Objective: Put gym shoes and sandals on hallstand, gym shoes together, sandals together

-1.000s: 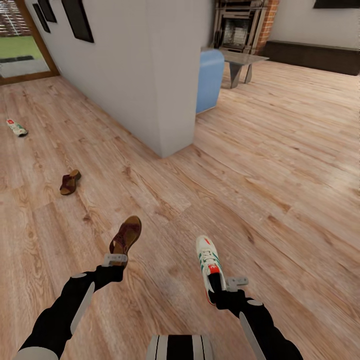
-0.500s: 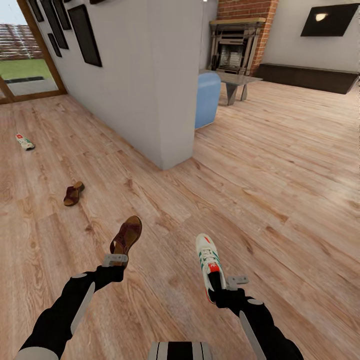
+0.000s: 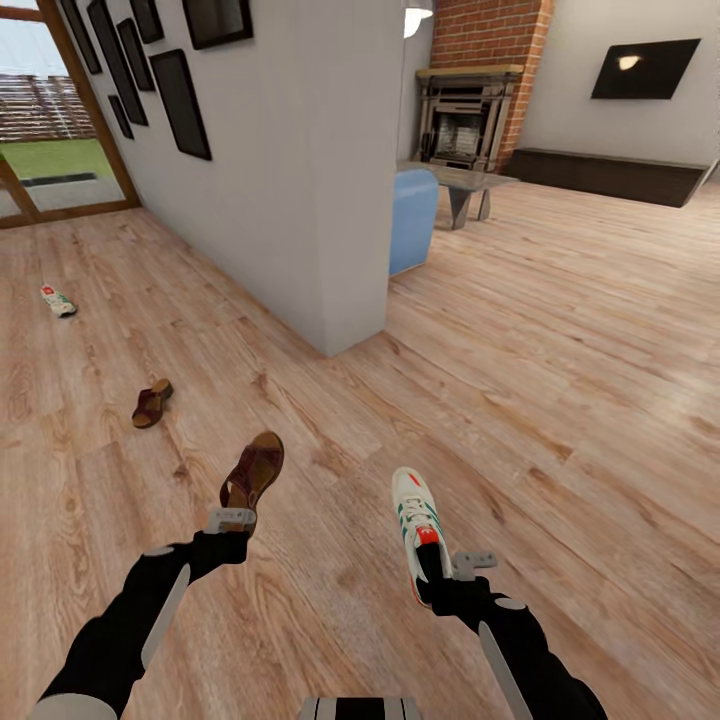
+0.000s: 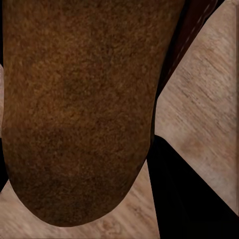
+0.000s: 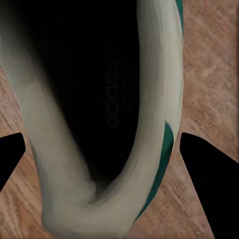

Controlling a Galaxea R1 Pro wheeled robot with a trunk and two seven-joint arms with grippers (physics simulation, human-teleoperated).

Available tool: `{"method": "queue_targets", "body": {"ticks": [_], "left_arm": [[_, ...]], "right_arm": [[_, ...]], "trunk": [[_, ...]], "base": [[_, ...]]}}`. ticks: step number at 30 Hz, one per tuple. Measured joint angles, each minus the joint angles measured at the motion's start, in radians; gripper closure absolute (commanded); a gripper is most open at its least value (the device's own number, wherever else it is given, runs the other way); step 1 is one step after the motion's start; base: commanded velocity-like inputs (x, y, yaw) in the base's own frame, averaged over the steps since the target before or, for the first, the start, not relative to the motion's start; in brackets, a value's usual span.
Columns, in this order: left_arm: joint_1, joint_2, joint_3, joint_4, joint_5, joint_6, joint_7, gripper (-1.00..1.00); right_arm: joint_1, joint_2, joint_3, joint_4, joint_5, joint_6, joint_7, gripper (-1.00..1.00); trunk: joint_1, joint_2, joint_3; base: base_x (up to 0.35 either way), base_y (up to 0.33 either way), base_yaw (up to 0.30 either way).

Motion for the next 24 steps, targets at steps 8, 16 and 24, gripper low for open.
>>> {"method": "queue_targets", "body": {"ticks": [8,16,24], "left_arm": [[0.000,0.000,0.000,0.000,-0.001,0.000,0.000,1.00],[0.000,-0.004,0.000,0.000,-0.001,0.000,0.000,1.00],[0.000,-0.020,0.000,0.000,0.000,0.001,0.000,1.00]], "right_arm": [[0.000,0.000,0.000,0.000,0.000,0.000,0.000,1.00],[0.000,0.000,0.000,0.000,0.000,0.000,0.000,1.00],[0.000,0.000,-0.001,0.000,0.000,0.000,0.000,1.00]], "trunk": [[-0.008,0.014,0.019],[-0.007,0.014,0.030],[-0.007,0.014,0.035]], "base": [[0.000,0.000,0.000],[-0.061,0.057,0.000],[-0.215,0.205,-0.128]]}}
